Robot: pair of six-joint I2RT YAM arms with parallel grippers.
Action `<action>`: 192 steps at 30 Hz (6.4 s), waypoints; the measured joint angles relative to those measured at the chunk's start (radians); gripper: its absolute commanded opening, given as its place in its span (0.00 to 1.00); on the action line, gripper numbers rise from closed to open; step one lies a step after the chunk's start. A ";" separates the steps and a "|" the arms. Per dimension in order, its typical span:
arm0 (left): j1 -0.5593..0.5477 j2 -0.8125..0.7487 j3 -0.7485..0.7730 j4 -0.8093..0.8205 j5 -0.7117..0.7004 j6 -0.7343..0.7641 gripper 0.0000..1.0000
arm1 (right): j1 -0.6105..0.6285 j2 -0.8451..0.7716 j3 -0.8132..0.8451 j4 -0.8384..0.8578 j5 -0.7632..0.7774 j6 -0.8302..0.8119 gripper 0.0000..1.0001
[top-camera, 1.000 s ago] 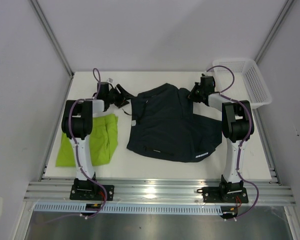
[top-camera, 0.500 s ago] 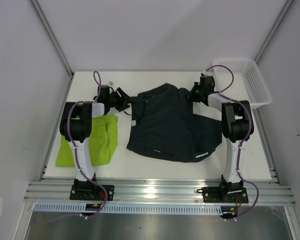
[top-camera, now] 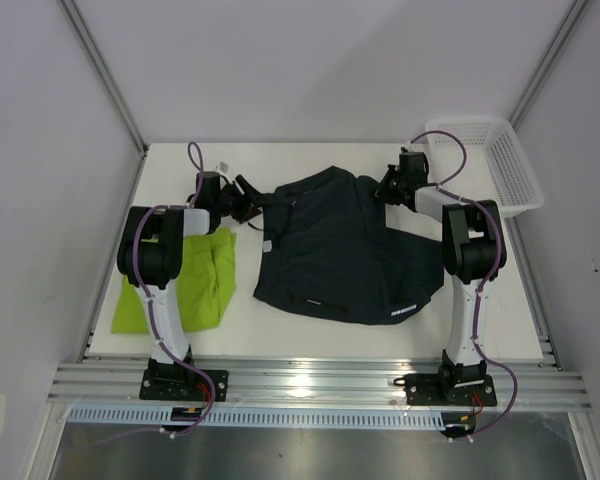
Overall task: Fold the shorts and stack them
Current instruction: Flatten the shorts out
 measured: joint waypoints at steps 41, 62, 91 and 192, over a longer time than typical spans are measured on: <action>0.008 0.076 0.114 -0.061 -0.037 0.009 0.62 | 0.003 0.006 0.003 0.000 -0.001 0.000 0.00; 0.008 0.217 0.245 0.021 0.127 -0.089 0.58 | 0.003 0.007 0.003 0.000 -0.008 0.000 0.00; 0.143 0.224 -0.008 0.440 0.114 -0.302 0.00 | -0.015 -0.025 -0.111 0.073 -0.019 0.036 0.00; 0.156 0.056 -0.061 0.192 -0.115 -0.068 0.00 | -0.106 0.053 0.270 -0.278 0.196 -0.387 0.00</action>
